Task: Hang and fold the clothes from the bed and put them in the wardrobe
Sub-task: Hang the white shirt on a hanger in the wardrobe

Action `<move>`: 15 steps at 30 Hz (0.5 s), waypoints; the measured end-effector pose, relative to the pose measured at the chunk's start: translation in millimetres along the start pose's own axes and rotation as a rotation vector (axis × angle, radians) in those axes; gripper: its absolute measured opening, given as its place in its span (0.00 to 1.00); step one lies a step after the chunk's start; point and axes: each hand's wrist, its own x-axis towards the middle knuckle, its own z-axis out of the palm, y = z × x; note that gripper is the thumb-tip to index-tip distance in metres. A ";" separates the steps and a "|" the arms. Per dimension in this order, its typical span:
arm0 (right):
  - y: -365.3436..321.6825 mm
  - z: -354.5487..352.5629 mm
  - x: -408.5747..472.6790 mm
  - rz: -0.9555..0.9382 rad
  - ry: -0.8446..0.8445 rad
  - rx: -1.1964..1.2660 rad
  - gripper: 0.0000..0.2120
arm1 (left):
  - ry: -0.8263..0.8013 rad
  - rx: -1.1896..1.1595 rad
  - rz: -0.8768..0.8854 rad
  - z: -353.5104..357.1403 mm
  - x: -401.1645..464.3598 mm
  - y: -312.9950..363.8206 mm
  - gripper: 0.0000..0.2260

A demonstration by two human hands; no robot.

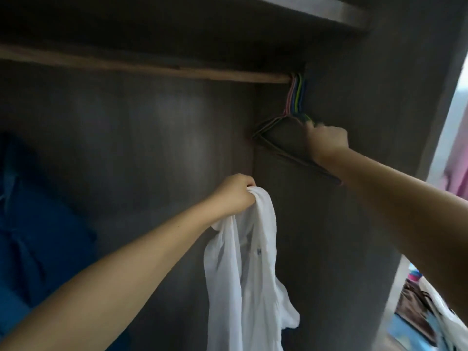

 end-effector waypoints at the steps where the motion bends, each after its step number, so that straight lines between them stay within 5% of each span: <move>1: -0.5 4.7 5.2 0.013 0.007 -0.015 0.22 | 0.002 0.002 0.003 -3.6 1.7 -5.2 0.08; 11: 3.2 18.7 24.1 0.067 -0.004 -0.096 0.11 | -0.003 -0.009 -0.008 -20.8 17.2 -35.3 0.08; 15: 6.7 5.1 24.6 0.097 0.096 0.093 0.12 | -0.017 0.010 -0.007 -23.1 20.9 -41.9 0.07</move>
